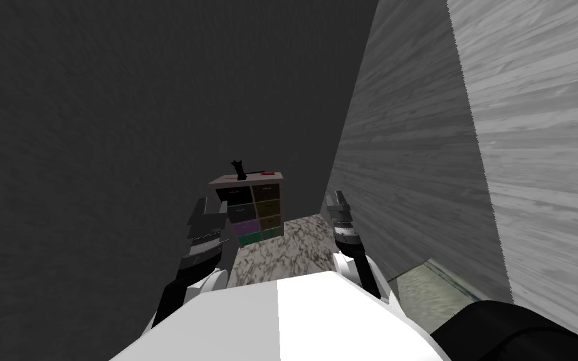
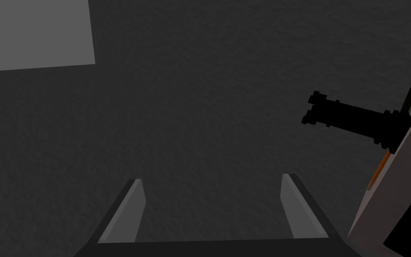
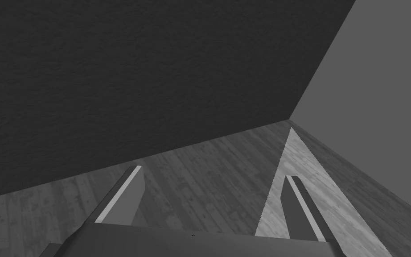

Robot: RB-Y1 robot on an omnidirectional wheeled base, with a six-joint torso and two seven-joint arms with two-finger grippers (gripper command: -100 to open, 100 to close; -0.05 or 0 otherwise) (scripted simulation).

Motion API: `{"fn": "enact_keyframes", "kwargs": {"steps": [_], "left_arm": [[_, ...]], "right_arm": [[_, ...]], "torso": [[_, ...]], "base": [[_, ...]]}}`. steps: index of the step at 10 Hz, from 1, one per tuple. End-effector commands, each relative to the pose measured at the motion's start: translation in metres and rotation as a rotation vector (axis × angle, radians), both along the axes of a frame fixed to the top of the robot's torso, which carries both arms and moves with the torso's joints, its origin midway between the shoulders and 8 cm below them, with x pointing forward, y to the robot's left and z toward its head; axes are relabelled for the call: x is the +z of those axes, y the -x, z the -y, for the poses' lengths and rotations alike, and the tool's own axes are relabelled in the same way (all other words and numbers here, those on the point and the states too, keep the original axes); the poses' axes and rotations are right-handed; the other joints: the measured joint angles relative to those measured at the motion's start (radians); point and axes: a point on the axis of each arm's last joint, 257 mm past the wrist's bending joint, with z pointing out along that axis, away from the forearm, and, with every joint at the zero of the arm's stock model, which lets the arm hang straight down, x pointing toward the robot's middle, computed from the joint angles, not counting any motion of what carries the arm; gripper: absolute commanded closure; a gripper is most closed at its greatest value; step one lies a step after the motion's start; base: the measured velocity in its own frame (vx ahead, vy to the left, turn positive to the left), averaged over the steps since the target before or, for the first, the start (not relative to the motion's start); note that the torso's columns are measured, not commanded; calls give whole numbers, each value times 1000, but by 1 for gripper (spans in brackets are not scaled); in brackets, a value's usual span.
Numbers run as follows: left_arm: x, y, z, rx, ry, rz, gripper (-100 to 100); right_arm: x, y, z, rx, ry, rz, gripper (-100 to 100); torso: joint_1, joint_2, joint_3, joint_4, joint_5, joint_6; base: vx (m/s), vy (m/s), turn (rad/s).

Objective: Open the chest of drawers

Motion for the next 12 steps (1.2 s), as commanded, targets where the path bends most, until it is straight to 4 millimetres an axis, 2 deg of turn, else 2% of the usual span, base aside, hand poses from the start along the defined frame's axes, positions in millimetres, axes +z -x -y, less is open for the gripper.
{"fn": "enact_keyframes", "kwargs": {"steps": [1,9,10,12], "left_arm": [[0,0,0,0,0,0,0],[0,0,0,0,0,0,0],[-4,-2,3,-17,-27,-12,-100],[-13,-7,7,-40,-63,-34,-100]], "right_arm": [[0,0,0,0,0,0,0],[0,0,0,0,0,0,0],[0,0,0,0,0,0,0],[0,0,0,0,0,0,0]], "torso": [[0,40,-82,41,0,0],[0,618,-1234,617,0,0],[0,691,-1382,691,0,0],[0,733,-1471,734,0,0]], "base": [[0,0,0],[0,0,0],[19,-6,0],[38,-14,0]]}}
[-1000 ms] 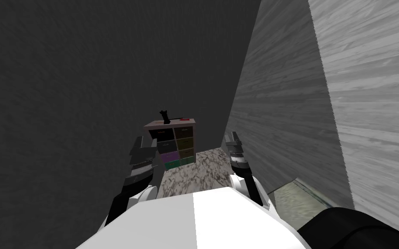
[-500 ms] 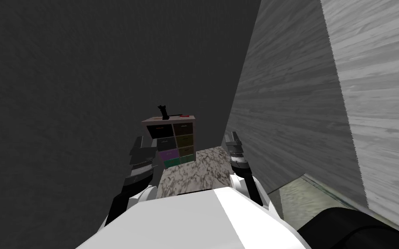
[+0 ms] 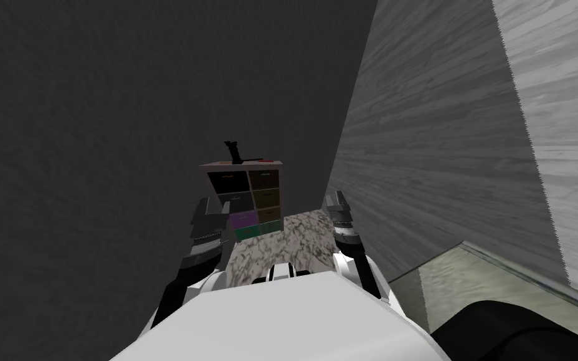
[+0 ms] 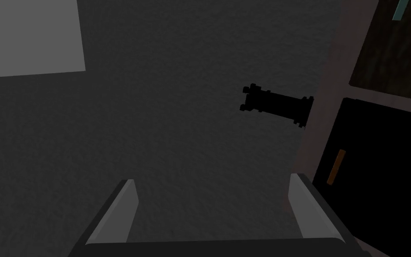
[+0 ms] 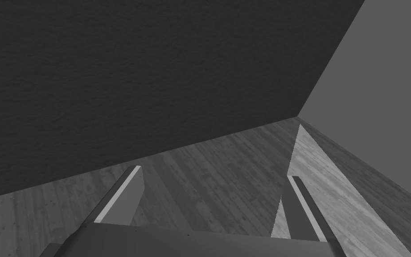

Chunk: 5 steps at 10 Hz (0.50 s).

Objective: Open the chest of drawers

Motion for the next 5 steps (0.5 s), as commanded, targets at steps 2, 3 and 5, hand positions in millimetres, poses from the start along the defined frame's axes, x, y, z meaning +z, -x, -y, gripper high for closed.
{"fn": "enact_keyframes", "kwargs": {"steps": [2,3,5], "left_arm": [[-21,-10,4,-37,-57,-46,-100],[-28,-14,4,-43,-66,-61,-100],[-45,-22,2,-52,-78,-93,-100]], "right_arm": [[0,0,0,0,0,0,0],[0,0,0,0,0,0,0],[0,0,0,0,0,0,0]], "torso": [[0,3,-5,4,0,0],[0,3,-5,4,0,0],[-1,5,-5,4,0,0]], "base": [[65,-19,0],[76,-29,-2],[75,-37,1]]}}
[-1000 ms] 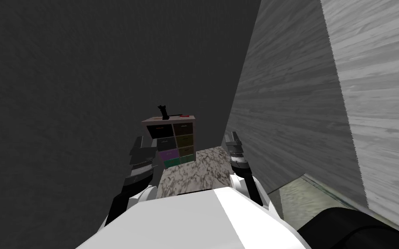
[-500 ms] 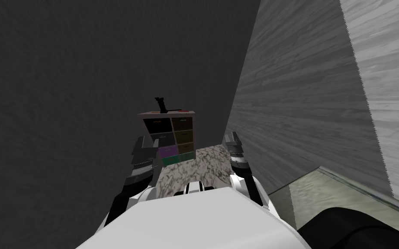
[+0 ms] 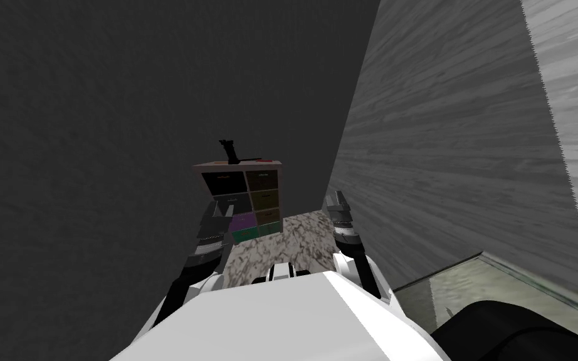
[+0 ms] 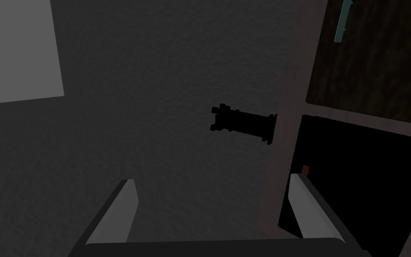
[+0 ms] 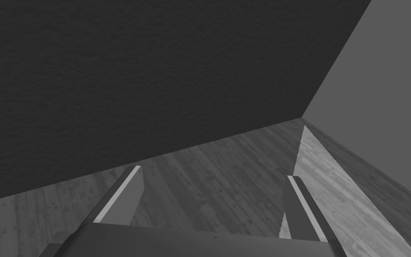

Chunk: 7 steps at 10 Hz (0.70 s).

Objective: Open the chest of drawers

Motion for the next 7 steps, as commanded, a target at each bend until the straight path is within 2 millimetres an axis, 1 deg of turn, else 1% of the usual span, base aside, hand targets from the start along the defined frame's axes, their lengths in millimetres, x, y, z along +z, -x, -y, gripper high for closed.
{"fn": "enact_keyframes", "kwargs": {"steps": [1,7], "left_arm": [[-22,-11,-2,-9,-14,-43,-100],[-72,-30,-13,-7,-6,-131,-100]], "right_arm": [[0,0,0,0,0,0,0],[0,0,0,0,0,0,0]], "torso": [[1,0,0,0,0,0],[1,1,1,0,0,0]], "base": [[94,-32,-2],[102,-31,0]]}}
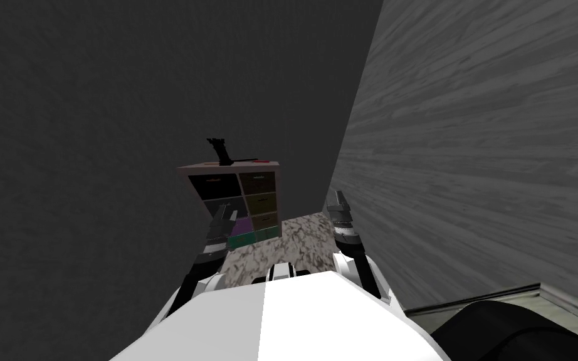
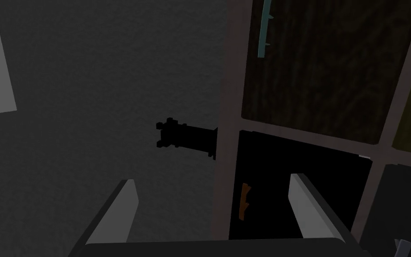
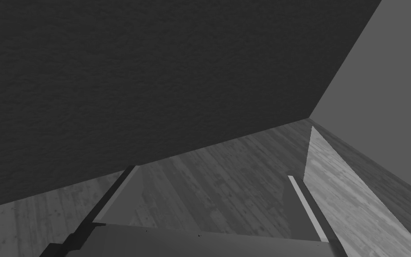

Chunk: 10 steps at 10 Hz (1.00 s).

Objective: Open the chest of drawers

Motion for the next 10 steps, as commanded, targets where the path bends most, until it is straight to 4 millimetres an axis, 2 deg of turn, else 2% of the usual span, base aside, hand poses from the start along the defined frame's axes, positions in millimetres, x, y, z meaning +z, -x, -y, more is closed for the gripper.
{"fn": "enact_keyframes", "kwargs": {"steps": [1,10], "left_arm": [[-20,-6,-5,3,7,-34,-100],[-79,-22,-20,19,33,-134,-100]], "right_arm": [[0,0,0,0,0,0,0],[0,0,0,0,0,0,0]], "torso": [[0,0,0,0,0,0],[-1,-1,-1,0,0,0]], "base": [[81,-31,-1],[77,-27,0]]}}
